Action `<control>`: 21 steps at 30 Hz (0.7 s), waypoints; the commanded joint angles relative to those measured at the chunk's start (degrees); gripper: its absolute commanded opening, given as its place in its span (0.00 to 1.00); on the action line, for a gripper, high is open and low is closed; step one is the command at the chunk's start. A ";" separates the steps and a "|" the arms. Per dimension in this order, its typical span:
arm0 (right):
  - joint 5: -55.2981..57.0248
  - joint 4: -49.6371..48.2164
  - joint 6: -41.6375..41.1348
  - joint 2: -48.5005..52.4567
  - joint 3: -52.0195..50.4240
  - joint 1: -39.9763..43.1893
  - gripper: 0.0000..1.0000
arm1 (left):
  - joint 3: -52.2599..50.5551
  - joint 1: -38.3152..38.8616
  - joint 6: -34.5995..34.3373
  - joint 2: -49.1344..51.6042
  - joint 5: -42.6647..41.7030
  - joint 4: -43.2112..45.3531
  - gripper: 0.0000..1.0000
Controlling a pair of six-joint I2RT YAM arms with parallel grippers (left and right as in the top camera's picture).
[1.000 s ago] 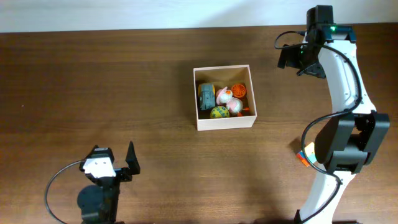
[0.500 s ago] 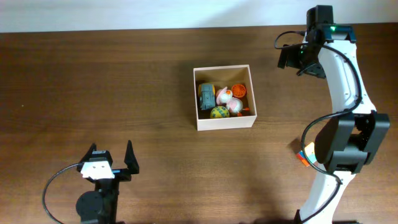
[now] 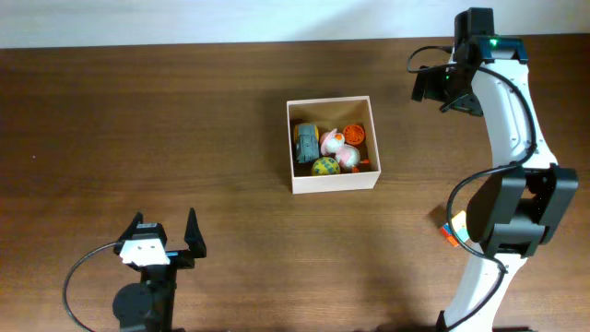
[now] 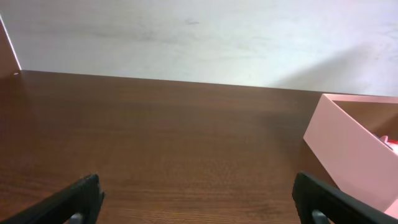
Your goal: Pack container
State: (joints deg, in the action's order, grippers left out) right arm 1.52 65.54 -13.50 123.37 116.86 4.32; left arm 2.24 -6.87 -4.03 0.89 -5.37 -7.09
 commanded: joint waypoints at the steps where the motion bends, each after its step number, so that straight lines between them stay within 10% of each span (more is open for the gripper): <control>1: 0.66 0.02 -0.52 0.00 -0.09 -0.15 0.99 | -0.44 0.11 1.09 -0.55 0.22 0.15 0.99; 21: -2.54 3.76 -0.50 -2.36 -0.09 -0.81 0.99 | -0.44 0.11 1.09 -0.55 0.22 0.15 0.99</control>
State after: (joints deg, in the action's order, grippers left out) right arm 0.45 68.51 -13.52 123.37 116.86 4.21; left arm 2.24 -6.87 -4.03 0.89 -5.37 -7.09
